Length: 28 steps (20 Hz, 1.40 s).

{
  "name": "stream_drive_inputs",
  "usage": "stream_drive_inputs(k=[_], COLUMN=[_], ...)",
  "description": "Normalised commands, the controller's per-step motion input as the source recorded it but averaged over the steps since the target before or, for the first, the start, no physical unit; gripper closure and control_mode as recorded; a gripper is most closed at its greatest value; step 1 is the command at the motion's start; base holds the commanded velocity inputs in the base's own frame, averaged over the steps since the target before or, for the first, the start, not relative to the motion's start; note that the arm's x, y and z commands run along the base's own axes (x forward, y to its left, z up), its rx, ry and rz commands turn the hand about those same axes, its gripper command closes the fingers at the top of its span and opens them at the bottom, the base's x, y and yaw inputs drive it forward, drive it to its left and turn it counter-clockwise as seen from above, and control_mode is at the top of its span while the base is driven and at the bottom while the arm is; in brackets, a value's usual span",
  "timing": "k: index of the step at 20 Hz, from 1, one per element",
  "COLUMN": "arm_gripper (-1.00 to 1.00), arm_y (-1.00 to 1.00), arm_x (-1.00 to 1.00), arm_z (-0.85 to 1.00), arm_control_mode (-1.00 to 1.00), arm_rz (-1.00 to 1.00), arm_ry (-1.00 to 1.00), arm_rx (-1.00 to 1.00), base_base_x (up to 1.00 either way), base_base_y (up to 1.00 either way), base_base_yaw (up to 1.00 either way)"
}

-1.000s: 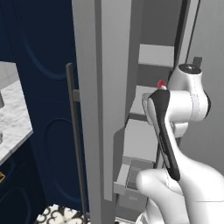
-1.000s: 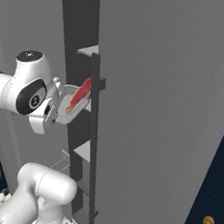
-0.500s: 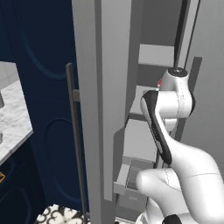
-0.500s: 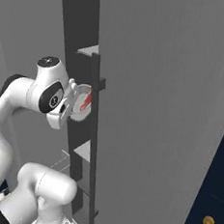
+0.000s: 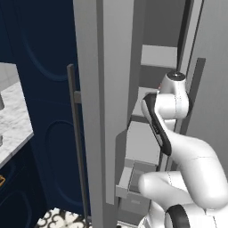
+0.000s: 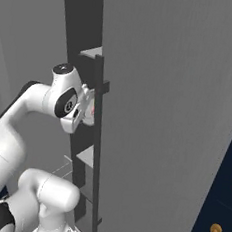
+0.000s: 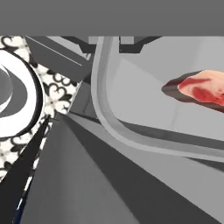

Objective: Take the meat container that has the steak and place it on the second highest rack of the freezer. Then take the vegetable container that has the carrot and garlic and place it on the highest rack of the freezer.

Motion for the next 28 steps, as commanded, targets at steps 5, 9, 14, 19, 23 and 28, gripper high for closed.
stream_drive_inputs(k=[5,9,14,19,23,28], arm_gripper=[1.00,1.00,1.00,1.00,1.00,1.00], arm_y=[-0.02,-0.05,-0.18,-0.11,-0.13,-0.16], arm_x=[0.43,0.40,0.33,0.43,0.35,0.29], arm_z=[-0.16,-0.16,-0.14,-0.09,-0.06,-0.19], arm_control_mode=[-1.00,-1.00,-1.00,-1.00,-1.00,-1.00], arm_rz=[0.00,0.00,0.00,0.00,0.00,0.00], arm_ry=[0.00,0.00,0.00,0.00,0.00,0.00], arm_rx=[-0.03,-0.02,0.00,0.00,0.00,0.00], base_base_x=[0.00,0.00,0.00,0.00,0.00,0.00], base_base_y=[0.00,0.00,0.00,0.00,0.00,0.00], base_base_yaw=[0.00,0.00,0.00,0.00,0.00,0.00])
